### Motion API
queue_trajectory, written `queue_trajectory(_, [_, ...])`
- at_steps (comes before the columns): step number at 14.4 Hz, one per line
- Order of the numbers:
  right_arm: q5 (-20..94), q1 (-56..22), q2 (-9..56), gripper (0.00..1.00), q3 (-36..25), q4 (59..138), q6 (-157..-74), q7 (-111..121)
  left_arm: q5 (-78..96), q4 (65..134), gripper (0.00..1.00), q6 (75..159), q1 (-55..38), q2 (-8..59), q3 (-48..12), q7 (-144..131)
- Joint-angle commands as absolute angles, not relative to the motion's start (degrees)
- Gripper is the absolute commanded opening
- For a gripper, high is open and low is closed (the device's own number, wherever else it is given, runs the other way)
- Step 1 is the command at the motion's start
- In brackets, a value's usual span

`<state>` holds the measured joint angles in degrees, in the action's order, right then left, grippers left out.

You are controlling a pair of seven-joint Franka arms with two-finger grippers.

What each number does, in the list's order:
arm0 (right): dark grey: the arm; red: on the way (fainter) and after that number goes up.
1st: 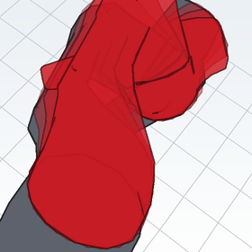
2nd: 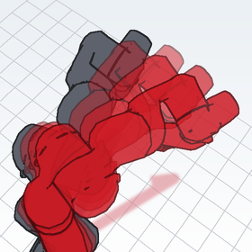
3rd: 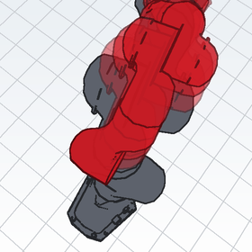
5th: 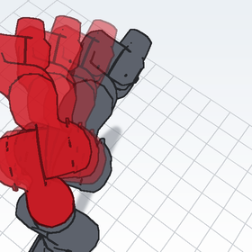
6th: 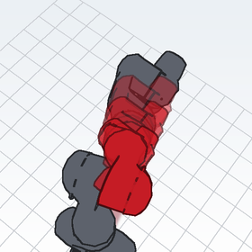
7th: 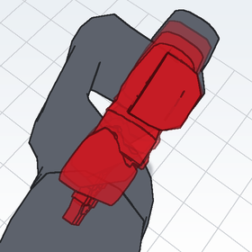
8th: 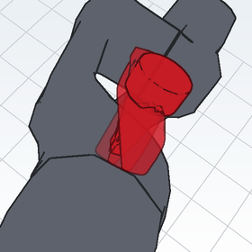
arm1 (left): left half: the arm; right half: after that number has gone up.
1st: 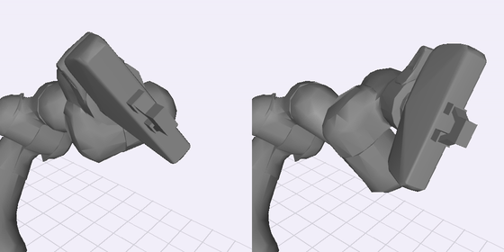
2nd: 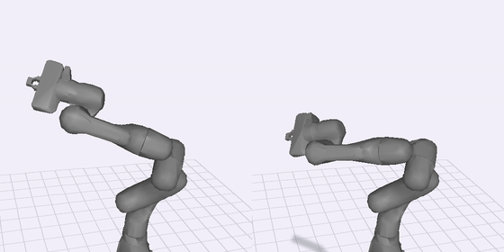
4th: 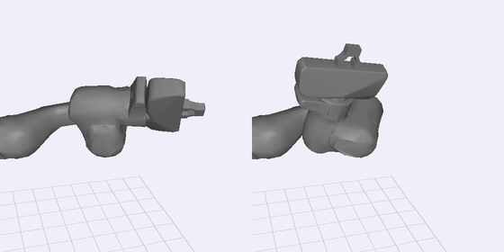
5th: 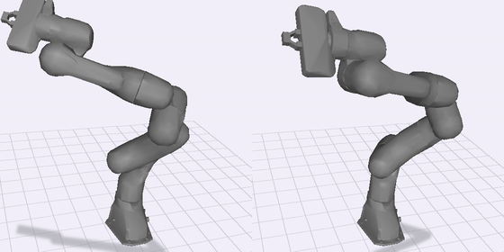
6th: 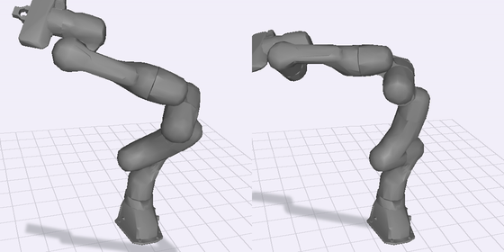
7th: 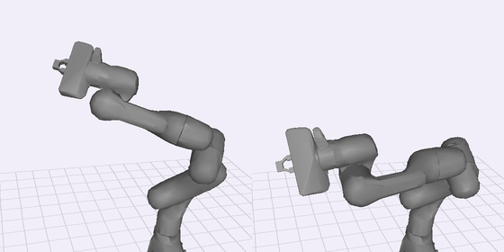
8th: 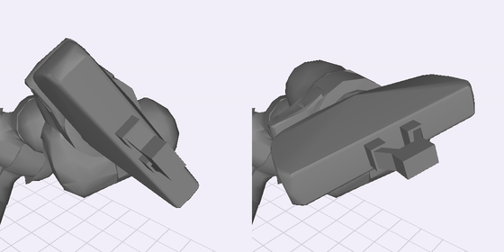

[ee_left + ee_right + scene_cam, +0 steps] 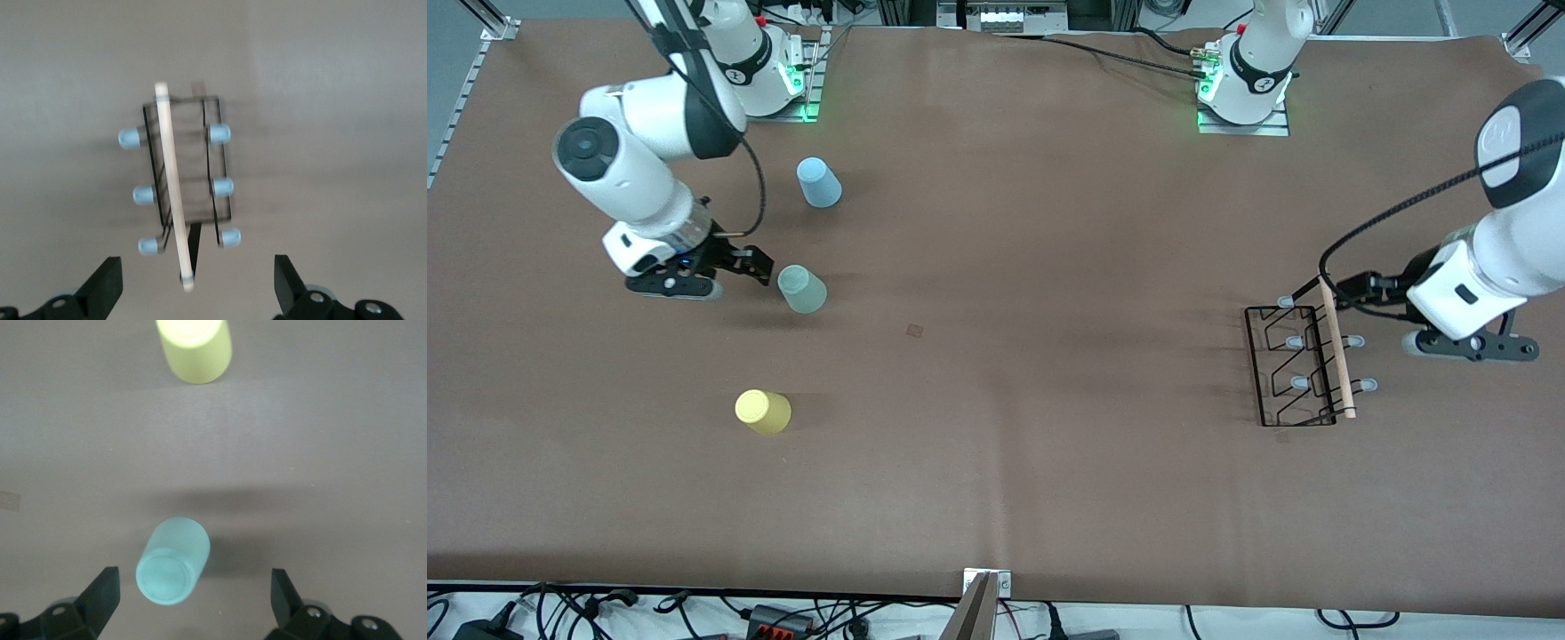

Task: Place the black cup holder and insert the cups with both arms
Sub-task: 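Grasp the teal cup with the right gripper while the left grasps the rack handle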

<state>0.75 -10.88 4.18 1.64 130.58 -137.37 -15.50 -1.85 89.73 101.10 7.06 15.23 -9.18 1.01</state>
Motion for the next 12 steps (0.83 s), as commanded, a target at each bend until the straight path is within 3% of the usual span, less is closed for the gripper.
queue_trajectory(1, [1.2,-12.7,8.8,1.0,1.4,131.0,-143.0,-16.0,-2.7,91.4,1.0,105.4,7.6,16.1,-9.4,2.1])
queue_trajectory(6, [1.2,-15.1,11.3,1.0,1.4,134.6,-149.7,-18.9,-2.7,102.1,1.0,119.4,9.3,14.4,-9.5,2.4])
queue_trajectory(12, [1.2,-16.2,13.4,1.0,1.3,139.0,-156.3,-19.0,-2.7,113.2,0.88,129.7,10.4,11.7,-9.7,2.3])
